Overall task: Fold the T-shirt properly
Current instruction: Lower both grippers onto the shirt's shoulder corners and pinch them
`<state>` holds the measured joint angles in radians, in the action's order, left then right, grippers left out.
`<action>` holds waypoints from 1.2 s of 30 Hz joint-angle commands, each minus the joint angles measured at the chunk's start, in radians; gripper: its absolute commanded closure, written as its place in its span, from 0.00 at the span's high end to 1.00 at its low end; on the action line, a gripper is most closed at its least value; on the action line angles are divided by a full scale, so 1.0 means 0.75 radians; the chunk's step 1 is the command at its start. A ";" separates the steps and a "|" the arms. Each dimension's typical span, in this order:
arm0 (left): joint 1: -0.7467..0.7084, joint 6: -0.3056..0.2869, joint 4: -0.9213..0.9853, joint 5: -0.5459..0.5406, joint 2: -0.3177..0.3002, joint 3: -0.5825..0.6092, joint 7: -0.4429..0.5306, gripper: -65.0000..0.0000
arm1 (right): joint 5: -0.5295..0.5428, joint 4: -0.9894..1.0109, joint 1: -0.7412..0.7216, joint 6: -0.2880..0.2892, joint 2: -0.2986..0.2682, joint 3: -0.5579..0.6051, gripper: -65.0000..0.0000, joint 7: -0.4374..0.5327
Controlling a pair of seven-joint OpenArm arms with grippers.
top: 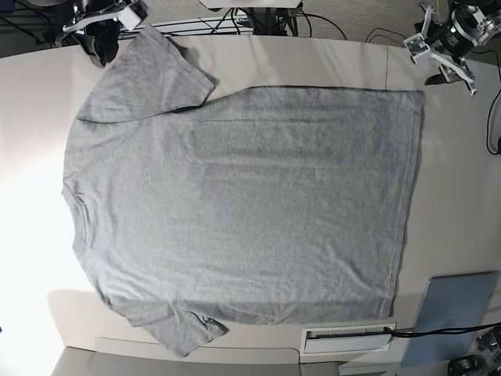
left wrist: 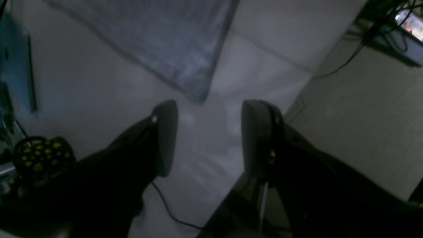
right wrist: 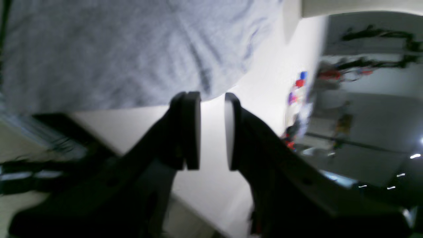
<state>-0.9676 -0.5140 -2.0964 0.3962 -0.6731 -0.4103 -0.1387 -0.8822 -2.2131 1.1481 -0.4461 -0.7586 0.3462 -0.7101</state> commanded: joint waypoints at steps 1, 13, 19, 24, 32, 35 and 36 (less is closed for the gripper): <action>0.016 0.021 -0.017 0.004 -0.014 -0.006 0.006 0.50 | -0.053 -0.022 -0.001 -0.018 -0.008 -0.004 0.20 0.004; 0.094 -0.025 -0.014 0.061 -0.011 -0.003 0.067 0.50 | -0.027 -0.022 -0.120 -0.019 -0.005 -0.004 0.31 0.006; 0.137 0.038 0.018 0.073 -0.011 0.139 0.055 0.50 | -0.016 -0.022 -0.120 -0.020 -0.005 -0.005 0.36 0.029; 0.334 0.103 0.195 0.121 -0.011 0.384 -0.055 0.50 | -0.172 -0.022 -0.120 -0.077 -0.005 -0.004 0.36 0.026; 0.518 0.116 0.463 0.146 -0.012 0.491 -0.077 0.50 | -0.281 -0.022 -0.120 -0.085 -0.005 -0.004 0.36 -0.115; 0.556 0.086 0.523 0.189 -0.013 0.491 -0.048 0.50 | -0.280 -0.022 -0.120 0.010 -0.005 -0.004 0.36 -0.112; 0.564 0.076 0.537 0.191 -0.013 0.491 -0.048 0.50 | -0.275 -0.022 -0.121 0.044 -0.005 -0.004 0.36 -0.106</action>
<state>-0.5304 -0.4152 -1.7084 0.5125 -0.6739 -0.0456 -0.1238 -1.0721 -2.2135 1.0492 -0.3927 -0.7532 0.3462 -0.8005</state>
